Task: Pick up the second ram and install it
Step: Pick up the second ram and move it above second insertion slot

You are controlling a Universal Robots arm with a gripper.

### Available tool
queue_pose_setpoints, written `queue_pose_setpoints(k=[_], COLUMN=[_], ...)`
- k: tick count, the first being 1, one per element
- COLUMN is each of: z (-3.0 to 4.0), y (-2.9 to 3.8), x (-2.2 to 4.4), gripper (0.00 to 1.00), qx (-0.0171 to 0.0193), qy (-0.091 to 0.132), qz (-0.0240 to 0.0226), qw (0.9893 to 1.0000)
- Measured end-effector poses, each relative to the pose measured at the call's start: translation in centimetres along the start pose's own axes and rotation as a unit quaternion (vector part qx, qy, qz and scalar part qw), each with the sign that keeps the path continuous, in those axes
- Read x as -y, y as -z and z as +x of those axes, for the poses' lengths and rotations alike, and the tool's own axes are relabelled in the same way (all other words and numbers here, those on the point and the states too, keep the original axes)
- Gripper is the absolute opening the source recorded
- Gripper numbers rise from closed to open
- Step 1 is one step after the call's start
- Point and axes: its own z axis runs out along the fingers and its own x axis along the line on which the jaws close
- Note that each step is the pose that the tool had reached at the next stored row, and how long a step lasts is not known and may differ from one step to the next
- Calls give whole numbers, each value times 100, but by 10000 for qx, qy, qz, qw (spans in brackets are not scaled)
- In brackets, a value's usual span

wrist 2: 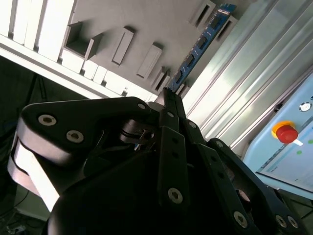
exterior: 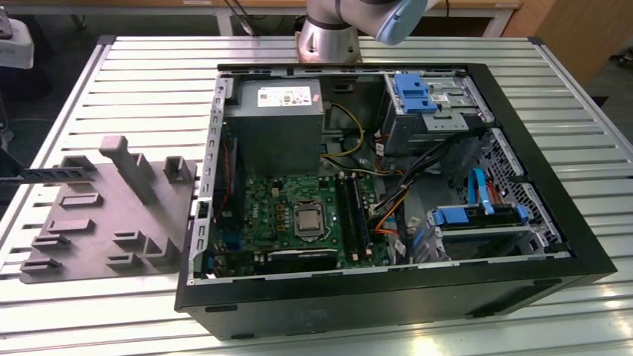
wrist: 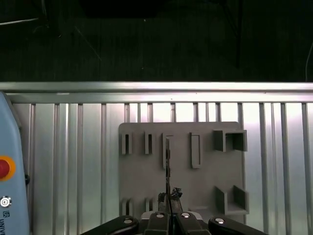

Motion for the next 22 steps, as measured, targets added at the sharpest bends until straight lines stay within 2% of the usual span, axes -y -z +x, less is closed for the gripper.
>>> queue_pose_setpoints(k=[11, 22], z=[-14, -30], y=[229, 421], x=[-11, -20], gripper=[11, 11], qx=[11, 15], qy=[1, 1], qz=[-1, -1], qw=[10000, 10000])
